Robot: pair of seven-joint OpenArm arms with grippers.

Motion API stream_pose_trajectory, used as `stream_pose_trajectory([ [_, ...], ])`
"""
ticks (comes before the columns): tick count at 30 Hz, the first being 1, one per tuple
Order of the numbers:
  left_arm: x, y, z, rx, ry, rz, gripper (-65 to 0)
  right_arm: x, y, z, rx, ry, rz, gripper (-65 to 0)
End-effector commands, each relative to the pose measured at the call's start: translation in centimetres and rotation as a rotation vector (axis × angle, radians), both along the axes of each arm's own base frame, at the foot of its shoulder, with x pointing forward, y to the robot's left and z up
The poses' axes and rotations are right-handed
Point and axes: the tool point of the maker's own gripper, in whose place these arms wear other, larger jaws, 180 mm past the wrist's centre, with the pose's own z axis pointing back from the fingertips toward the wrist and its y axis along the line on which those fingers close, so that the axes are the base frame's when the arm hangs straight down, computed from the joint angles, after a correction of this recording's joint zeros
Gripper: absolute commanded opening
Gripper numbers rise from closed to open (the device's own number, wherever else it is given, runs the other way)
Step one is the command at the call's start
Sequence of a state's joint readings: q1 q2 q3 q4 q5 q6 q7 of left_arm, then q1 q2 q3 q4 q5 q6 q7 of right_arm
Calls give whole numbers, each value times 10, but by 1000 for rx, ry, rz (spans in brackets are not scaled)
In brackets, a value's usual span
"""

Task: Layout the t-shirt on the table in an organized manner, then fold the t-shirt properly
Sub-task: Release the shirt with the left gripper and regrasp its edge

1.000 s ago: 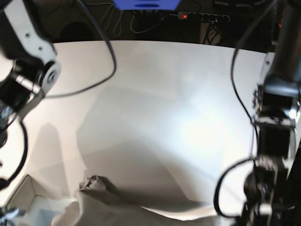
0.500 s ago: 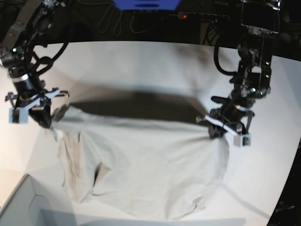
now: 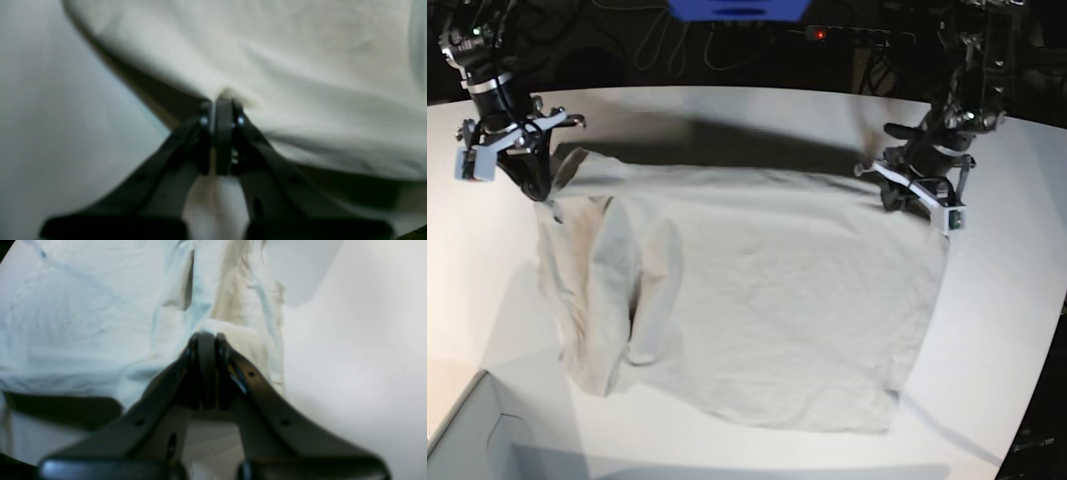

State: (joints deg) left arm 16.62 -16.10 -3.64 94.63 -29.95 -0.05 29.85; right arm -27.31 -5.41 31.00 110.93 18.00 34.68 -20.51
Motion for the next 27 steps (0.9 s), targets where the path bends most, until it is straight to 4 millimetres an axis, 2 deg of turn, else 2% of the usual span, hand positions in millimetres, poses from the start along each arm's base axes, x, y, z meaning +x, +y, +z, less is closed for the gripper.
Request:
stream_pose_trajectory([
  [1, 12, -3, 24, -5, -82, -8, -648, 3, -2, 13, -2, -52, 0, -650],
  [3, 21, -13, 42, -26, -135, -14, -637, 6, -3, 15, -8, -58, 1, -650],
  [5, 41, -22, 65, -50, -209, -15, -612, 7, -6, 16, -23, -60, 11, -650],
  [8, 70, -31, 86, -73, -276, -7, -582, 8, -7, 18, -29, -64, 15, -650],
  [11, 97, -50, 82, -95, -222, -53, -499, 14, -7, 21, -32, -77, 15, -650],
  [15, 119, -66, 61, -119, -95, -89, -316, 14, -7, 21, -34, -78, 16, -650],
  [16, 121, -67, 62, -121, -93, -91, -268, 14, -7, 21, -34, -78, 16, -650],
  [18, 118, -66, 65, -119, -100, -95, -203, 14, -7, 22, -35, -79, 16, -650],
  [20, 104, -68, 67, -128, -110, -103, -194, 14, -7, 22, -35, -79, 16, -650],
  [22, 86, -51, 59, -122, -90, -67, -197, 14, -7, 21, -34, -78, 16, -650],
  [27, 54, 10, 15, -126, 1, 143, -193, 14, -5, 21, -29, -78, 16, -650],
])
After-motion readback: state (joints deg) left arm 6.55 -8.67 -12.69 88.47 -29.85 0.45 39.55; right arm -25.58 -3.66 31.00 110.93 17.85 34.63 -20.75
